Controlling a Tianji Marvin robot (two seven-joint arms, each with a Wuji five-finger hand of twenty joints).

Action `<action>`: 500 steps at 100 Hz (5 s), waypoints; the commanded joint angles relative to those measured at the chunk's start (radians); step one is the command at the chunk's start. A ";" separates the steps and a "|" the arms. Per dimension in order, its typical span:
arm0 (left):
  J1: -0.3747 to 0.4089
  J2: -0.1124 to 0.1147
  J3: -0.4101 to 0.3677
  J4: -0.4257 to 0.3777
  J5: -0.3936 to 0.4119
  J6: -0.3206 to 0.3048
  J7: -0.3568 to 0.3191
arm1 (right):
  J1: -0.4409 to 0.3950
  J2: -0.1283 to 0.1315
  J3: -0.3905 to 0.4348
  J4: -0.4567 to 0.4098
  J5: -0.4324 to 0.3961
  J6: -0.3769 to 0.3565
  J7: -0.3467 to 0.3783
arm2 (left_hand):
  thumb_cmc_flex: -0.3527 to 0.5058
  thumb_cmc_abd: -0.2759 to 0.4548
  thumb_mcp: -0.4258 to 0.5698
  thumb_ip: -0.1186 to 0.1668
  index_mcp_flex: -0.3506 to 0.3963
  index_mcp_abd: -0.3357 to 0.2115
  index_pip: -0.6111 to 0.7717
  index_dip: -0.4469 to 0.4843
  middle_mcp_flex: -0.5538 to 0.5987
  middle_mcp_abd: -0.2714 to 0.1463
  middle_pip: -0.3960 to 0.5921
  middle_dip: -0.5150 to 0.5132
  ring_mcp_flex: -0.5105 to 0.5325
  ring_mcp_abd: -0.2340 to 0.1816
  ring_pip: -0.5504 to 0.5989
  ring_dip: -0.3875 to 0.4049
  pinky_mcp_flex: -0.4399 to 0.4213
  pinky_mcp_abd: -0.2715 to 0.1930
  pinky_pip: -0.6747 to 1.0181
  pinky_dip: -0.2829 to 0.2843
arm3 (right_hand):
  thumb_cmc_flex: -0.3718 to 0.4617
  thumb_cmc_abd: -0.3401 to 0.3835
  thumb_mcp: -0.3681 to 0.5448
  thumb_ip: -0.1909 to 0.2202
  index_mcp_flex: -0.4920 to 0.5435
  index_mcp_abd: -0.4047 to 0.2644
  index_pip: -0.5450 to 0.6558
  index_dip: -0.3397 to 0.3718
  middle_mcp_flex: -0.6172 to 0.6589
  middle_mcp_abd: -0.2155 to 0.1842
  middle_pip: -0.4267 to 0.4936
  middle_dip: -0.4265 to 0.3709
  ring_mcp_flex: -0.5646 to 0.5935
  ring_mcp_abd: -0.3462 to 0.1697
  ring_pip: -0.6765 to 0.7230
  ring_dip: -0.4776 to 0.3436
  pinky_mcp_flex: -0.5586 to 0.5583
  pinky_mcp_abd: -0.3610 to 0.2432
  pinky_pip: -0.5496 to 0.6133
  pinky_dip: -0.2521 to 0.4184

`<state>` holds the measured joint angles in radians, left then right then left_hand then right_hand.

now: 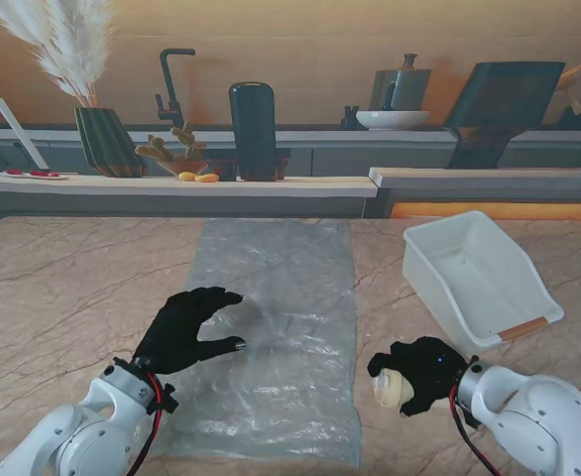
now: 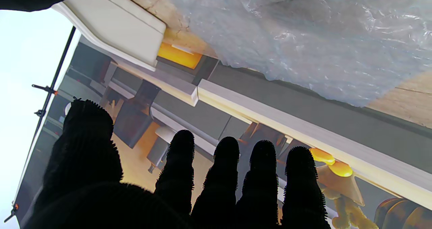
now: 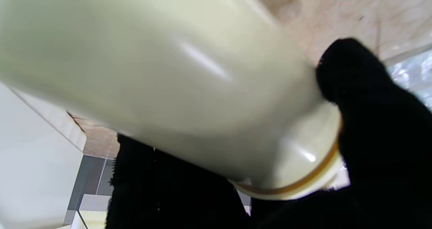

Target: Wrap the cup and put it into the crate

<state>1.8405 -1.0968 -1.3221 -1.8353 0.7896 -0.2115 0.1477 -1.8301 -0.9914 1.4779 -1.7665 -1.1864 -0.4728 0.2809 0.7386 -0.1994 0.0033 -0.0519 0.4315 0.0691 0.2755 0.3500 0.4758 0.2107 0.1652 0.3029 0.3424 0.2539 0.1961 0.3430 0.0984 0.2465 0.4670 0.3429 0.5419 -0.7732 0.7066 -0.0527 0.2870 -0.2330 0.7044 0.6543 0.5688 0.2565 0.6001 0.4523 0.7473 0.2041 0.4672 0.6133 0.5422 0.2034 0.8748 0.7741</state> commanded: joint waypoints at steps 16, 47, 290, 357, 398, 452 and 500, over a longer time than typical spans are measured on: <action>0.019 -0.006 -0.011 -0.006 0.005 -0.007 0.008 | -0.024 -0.010 0.012 0.041 -0.040 -0.043 -0.165 | 0.019 0.034 -0.019 0.010 0.014 -0.002 -0.027 -0.005 0.014 0.009 -0.027 0.000 0.020 0.011 0.005 0.012 -0.001 0.006 0.025 0.005 | 0.377 -0.019 0.361 -0.067 0.452 -0.020 0.272 0.078 0.313 -0.097 0.164 0.112 0.267 -0.088 0.436 0.191 0.183 -0.126 0.398 0.062; 0.079 -0.003 -0.071 -0.028 0.055 -0.035 0.022 | 0.004 -0.036 0.024 0.006 0.010 -0.113 -0.350 | 0.025 0.026 -0.020 0.010 0.010 0.002 -0.028 -0.004 0.010 0.011 -0.026 0.002 0.018 0.016 0.013 0.015 -0.003 -0.016 0.034 -0.007 | 0.371 -0.025 0.384 -0.074 0.467 -0.026 0.285 0.071 0.326 -0.099 0.171 0.111 0.281 -0.093 0.450 0.182 0.200 -0.128 0.419 0.064; 0.380 0.102 -0.171 -0.069 0.854 0.019 0.071 | 0.864 -0.112 -1.082 0.342 0.581 0.341 -0.020 | -0.272 -0.088 0.227 0.022 -0.216 0.104 0.212 0.149 -0.011 -0.036 0.242 0.243 0.055 -0.001 0.310 0.287 0.010 0.009 0.562 0.390 | -0.055 0.225 -0.079 0.102 -0.015 0.194 -0.182 -0.059 -0.210 0.006 -0.101 -0.100 -0.221 0.014 -0.140 -0.114 -0.300 0.087 -0.236 -0.038; 0.214 0.124 0.025 0.019 0.898 0.082 -0.012 | 0.808 -0.104 -0.996 0.299 0.573 0.339 -0.034 | -0.063 -0.283 0.780 -0.038 0.091 -0.030 0.534 0.214 0.347 -0.087 0.426 0.261 0.338 0.000 0.530 0.318 0.220 0.045 0.823 0.323 | -0.065 0.262 -0.096 0.106 0.000 0.199 -0.186 -0.053 -0.195 0.013 -0.091 -0.096 -0.211 0.019 -0.122 -0.107 -0.281 0.082 -0.244 -0.011; 0.185 0.120 0.037 0.024 0.850 0.070 0.036 | 0.763 -0.090 -0.927 0.263 0.544 0.341 -0.029 | 0.086 -0.285 0.755 -0.115 0.191 -0.132 0.730 0.149 0.489 -0.121 0.408 0.421 0.409 -0.011 0.586 0.326 0.277 0.049 0.868 0.327 | -0.082 0.305 -0.111 0.105 0.004 0.197 -0.196 -0.054 -0.189 0.019 -0.089 -0.094 -0.208 0.018 -0.098 -0.097 -0.265 0.069 -0.218 0.008; 0.156 0.099 0.036 -0.015 0.740 0.055 0.055 | 0.675 -0.067 -0.793 0.208 0.488 0.305 -0.018 | 0.135 -0.327 0.814 -0.092 0.228 -0.040 0.791 0.165 0.565 -0.078 0.446 0.493 0.472 -0.023 0.669 0.358 0.330 0.056 0.901 0.327 | -0.083 0.344 -0.127 0.117 0.017 0.190 -0.200 -0.054 -0.176 0.018 -0.095 -0.095 -0.201 0.014 -0.089 -0.095 -0.256 0.056 -0.171 0.022; 0.172 0.089 0.018 -0.012 0.702 0.072 0.140 | 0.665 -0.066 -0.785 0.206 0.478 0.309 -0.023 | 0.088 -0.357 0.886 -0.070 0.217 -0.028 0.807 0.228 0.574 -0.074 0.490 0.526 0.494 -0.026 0.713 0.406 0.347 0.055 0.920 0.329 | -0.093 0.370 -0.136 0.120 0.025 0.190 -0.203 -0.054 -0.172 0.018 -0.099 -0.095 -0.202 0.014 -0.089 -0.096 -0.267 0.059 -0.154 0.011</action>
<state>1.9968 -1.0023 -1.3006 -1.8380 1.4972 -0.1459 0.2816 -1.1575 -1.0567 0.6916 -1.5532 -0.7027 -0.1636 0.2616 0.8251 -0.5119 0.8514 -0.1457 0.6605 0.0269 1.0347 0.5636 1.0267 0.1103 0.6168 0.8080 0.8190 0.2368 0.8881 0.7277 0.4419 0.2714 1.3392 0.6686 0.4728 -0.4363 0.5880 0.0398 0.3043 -0.0426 0.5158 0.5932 0.3814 0.2674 0.5088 0.3590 0.5489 0.2112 0.3669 0.5085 0.2827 0.2620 0.6900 0.7726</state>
